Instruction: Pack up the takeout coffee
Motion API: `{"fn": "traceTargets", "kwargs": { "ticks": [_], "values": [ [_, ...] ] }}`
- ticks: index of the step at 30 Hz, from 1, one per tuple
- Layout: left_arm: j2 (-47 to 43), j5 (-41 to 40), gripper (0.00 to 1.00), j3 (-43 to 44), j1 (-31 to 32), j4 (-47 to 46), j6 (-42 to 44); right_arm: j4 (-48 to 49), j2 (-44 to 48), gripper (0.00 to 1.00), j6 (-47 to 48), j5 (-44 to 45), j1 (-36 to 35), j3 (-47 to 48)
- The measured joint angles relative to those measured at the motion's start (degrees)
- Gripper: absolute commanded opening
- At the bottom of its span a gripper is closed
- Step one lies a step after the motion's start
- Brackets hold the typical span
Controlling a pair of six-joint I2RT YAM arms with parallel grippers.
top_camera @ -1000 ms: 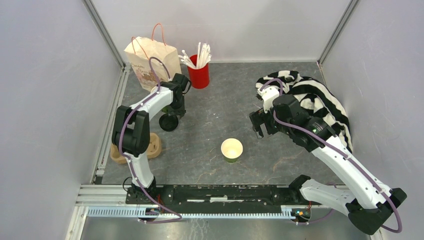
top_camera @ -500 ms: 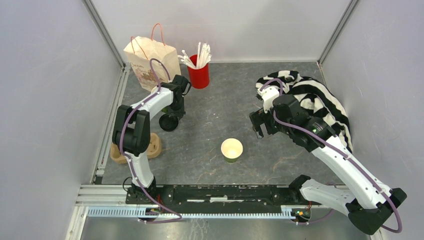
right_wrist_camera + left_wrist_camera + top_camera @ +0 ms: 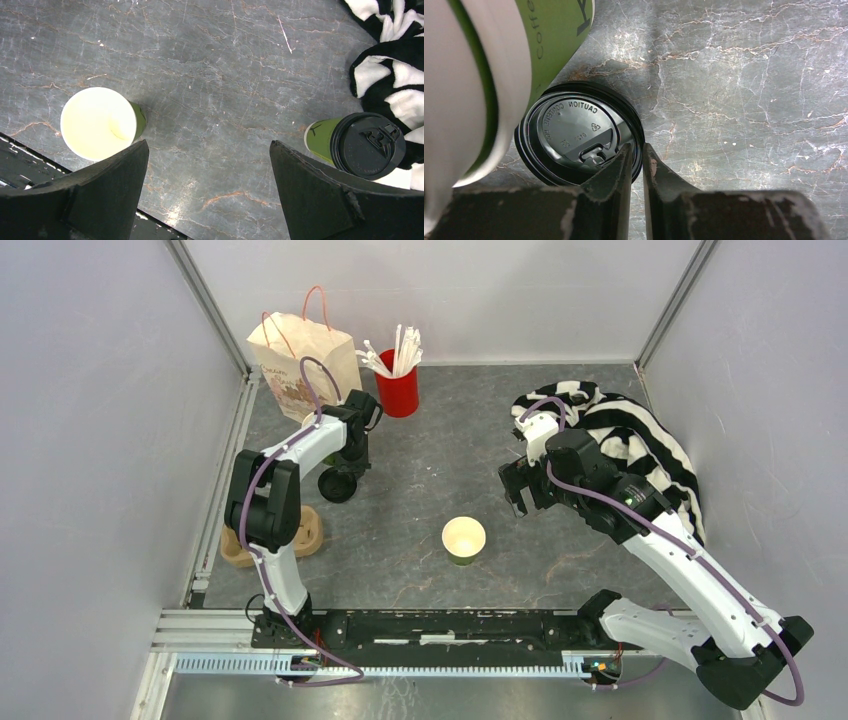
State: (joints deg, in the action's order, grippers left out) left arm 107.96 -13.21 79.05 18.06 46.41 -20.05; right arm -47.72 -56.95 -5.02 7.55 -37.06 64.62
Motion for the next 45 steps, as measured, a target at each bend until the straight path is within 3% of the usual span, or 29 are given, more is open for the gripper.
{"fn": "traceTargets", "kwargs": {
  "ticks": [17,20,31,39,40,45],
  "values": [
    [0.0,-0.2,0.08,-0.4,0.0,-0.5,0.5,0.1,0.2,0.98,0.0,-0.2,0.0,-0.8],
    [0.0,-0.2,0.02,-0.5,0.0,-0.5,0.5,0.1,0.3,0.98,0.0,-0.2,0.0,-0.8],
    [-1.1,-0.4,0.02,-0.5,0.0,1.1,0.5,0.1,0.5,0.98,0.0,-0.2,0.0,-0.8],
    [-7.5,-0.9,0.02,-0.5,0.0,3.2,0.5,0.5,0.7,0.98,-0.1,-0.7,0.0,-1.6],
    [-8.2,-0.9,0.02,-0.5,0.0,3.3,0.5,0.5,0.7,0.98,-0.1,-1.0,0.0,-1.7],
    [-8.7,0.2,0.27,-0.7,0.0,3.3,0.5,0.5,0.7,0.98,-0.1,-1.4,0.0,-1.8]
  ]
}}
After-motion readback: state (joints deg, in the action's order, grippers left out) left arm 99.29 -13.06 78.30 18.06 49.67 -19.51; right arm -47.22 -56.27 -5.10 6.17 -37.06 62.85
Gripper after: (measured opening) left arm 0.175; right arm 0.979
